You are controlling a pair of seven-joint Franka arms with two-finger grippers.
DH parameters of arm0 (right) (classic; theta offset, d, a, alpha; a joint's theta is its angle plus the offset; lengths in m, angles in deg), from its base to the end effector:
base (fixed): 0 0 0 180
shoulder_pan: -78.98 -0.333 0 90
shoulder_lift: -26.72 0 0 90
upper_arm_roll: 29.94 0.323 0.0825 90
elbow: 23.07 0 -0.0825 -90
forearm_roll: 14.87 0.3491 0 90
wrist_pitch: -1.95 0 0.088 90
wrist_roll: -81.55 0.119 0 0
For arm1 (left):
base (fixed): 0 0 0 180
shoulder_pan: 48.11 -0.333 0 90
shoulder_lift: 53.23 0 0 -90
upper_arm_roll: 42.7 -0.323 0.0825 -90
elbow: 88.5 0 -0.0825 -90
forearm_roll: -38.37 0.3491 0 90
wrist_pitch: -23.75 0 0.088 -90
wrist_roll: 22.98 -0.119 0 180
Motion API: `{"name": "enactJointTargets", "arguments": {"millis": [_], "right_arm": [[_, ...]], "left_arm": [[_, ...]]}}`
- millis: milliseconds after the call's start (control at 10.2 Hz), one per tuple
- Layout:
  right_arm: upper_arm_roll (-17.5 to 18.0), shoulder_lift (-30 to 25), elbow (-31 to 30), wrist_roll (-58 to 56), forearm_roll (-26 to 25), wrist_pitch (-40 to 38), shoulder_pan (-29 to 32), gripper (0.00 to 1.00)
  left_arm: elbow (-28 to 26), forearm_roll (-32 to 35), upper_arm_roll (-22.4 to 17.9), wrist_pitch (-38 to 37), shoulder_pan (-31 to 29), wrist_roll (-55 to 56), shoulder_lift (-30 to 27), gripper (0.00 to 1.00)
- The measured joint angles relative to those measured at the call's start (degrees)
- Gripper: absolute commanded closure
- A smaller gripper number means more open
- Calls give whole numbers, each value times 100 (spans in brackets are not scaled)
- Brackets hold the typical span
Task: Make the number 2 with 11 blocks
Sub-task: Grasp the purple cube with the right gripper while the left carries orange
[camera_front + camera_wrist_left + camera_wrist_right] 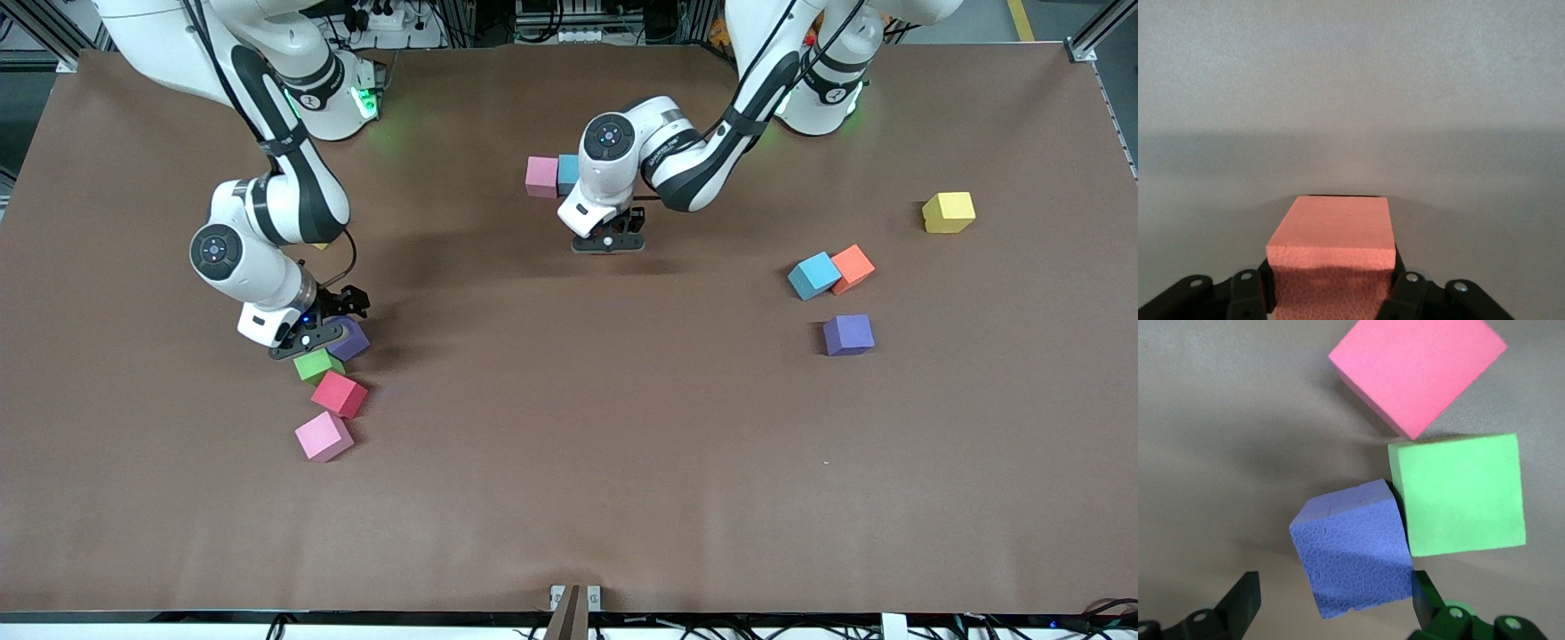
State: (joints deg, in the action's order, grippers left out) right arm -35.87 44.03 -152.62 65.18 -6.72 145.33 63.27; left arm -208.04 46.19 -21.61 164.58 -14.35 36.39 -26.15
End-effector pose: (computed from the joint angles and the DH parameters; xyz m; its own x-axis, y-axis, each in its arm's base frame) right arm 0.5081 0.0874 0.2463 0.9402 0.3377 -0.0444 0.3348 -0.9402 -0.0622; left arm 0.3261 -0.4559 0.2264 0.9946 0.0019 -0.1037 0.0011 -1.0000 -0.0075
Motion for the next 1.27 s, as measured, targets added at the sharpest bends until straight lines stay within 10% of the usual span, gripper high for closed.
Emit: {"name": "enactJointTargets", "arguments": {"millis": [881, 1077, 1175, 1273], "right_arm": [[-13, 180, -78, 0, 13, 527, 10, 0], [5, 257, -53, -1, 149, 589, 9, 0], [12, 287, 10, -1, 203, 603, 9, 0], [21, 300, 108, 0, 227, 602, 9, 0]], "left_arm": [[-58, 216, 74, 5, 1, 145, -1, 59], [-75, 240, 80, 6, 1, 207, -1, 36], [-80, 241, 81, 5, 1, 304, 0, 0], [-80, 241, 81, 9, -1, 367, 0, 0]]}}
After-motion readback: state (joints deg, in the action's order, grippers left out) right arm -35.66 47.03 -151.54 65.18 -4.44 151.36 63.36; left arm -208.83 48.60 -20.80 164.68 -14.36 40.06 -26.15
